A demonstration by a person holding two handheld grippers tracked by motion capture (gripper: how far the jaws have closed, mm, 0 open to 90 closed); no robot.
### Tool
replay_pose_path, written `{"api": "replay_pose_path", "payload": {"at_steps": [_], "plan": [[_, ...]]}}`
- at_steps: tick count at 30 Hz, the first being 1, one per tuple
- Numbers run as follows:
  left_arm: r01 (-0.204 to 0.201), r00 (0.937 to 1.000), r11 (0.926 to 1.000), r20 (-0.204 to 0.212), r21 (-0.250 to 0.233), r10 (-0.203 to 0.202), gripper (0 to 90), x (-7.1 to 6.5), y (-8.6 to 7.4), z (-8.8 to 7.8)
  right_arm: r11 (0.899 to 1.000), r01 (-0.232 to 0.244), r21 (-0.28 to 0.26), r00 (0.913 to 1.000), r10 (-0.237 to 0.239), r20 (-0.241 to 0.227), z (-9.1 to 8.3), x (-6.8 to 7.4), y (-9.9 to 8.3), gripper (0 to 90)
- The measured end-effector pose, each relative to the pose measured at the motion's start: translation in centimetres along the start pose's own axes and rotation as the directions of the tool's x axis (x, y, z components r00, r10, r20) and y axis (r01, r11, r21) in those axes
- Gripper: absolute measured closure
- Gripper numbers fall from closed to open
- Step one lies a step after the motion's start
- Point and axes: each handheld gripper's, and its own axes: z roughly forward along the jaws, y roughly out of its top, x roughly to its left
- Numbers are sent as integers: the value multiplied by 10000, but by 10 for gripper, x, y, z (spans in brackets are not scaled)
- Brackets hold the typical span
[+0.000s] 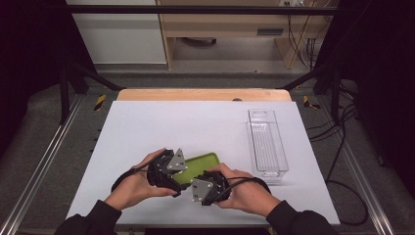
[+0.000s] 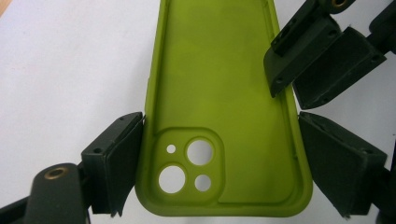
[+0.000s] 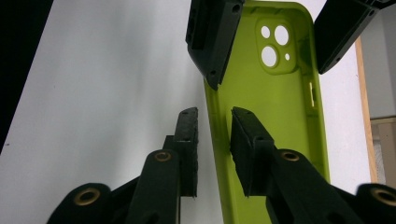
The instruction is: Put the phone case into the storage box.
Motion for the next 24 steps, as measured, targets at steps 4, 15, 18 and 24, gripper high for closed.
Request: {"api": "replay_pose_path", "payload": {"at_steps": [4, 15, 18, 24], "plan": [[-2, 10000, 10000, 45, 23, 2, 164, -1, 0, 1, 9998, 186, 54, 9998, -186, 33, 0, 0, 0, 766], [-134, 9998, 9998, 116, 112, 133, 164, -2, 0, 1, 9994, 348, 65, 9994, -348, -13, 1, 2, 1, 808], [-133, 9998, 9998, 130, 112, 132, 164, -2, 0, 1, 9992, 393, 53, 9992, -392, -45, 2, 2, 1, 824], [-201, 9997, 9997, 146, 129, 199, 165, -3, 0, 1, 9993, 357, 102, 9992, -355, -182, 3, 4, 2, 837]]}}
